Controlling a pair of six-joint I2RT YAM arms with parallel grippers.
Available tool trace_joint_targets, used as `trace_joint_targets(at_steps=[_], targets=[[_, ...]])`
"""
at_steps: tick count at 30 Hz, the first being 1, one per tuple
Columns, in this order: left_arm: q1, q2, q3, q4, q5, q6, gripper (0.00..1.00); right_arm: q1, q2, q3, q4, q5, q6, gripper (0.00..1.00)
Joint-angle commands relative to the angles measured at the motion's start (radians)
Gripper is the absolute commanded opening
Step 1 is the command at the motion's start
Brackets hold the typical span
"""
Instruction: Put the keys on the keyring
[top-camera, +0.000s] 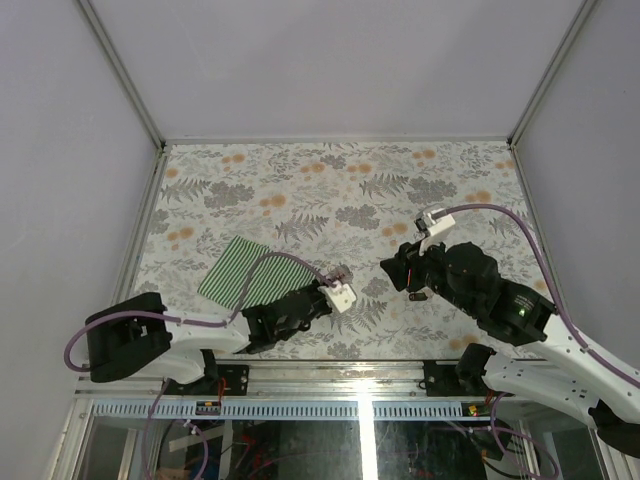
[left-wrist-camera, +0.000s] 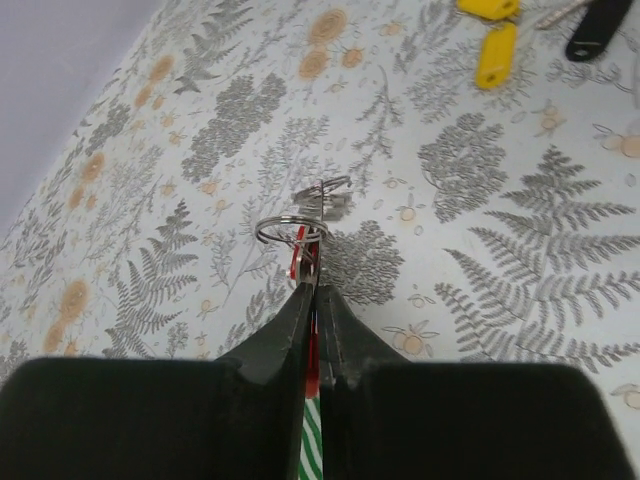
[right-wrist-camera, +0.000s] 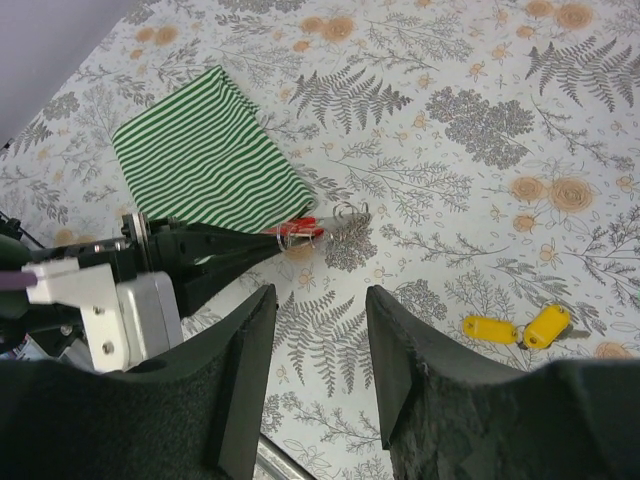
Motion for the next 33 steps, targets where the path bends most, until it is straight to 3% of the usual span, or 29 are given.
trace_joint_targets(at_steps=[1,7,17,20,26,29,33], targets=[[-0.060,0.022,-0.009,0.065,-0.070,0.049,0.09,0.000,-0.024,-0.006,0.040,0.006,0.016,0.48],[-0.122,-0.014,-0.057,0.056,-0.044,-0.059,0.35,0.000,-0.042,-0.021,0.039,0.009,0.020,0.48],[-0.176,-0.119,-0.093,-0.021,-0.003,-0.292,0.44,0.000,-0.058,-0.041,0.031,0.016,0.047,0.49],[-0.179,-0.172,-0.093,-0.075,-0.041,-0.415,0.48,0.000,-0.047,-0.042,0.026,0.027,0.089,0.52],[-0.176,-0.253,-0.029,-0.231,-0.223,-0.651,0.71,0.000,0.006,-0.052,-0.037,0.019,0.235,0.67],[-0.148,-0.269,0.035,-0.354,-0.258,-0.743,0.77,0.000,0.056,-0.056,-0.052,-0.005,0.254,0.70],[0.002,-0.273,0.110,-0.475,-0.060,-0.835,0.78,-0.009,0.148,-0.038,-0.097,-0.024,0.248,0.68]])
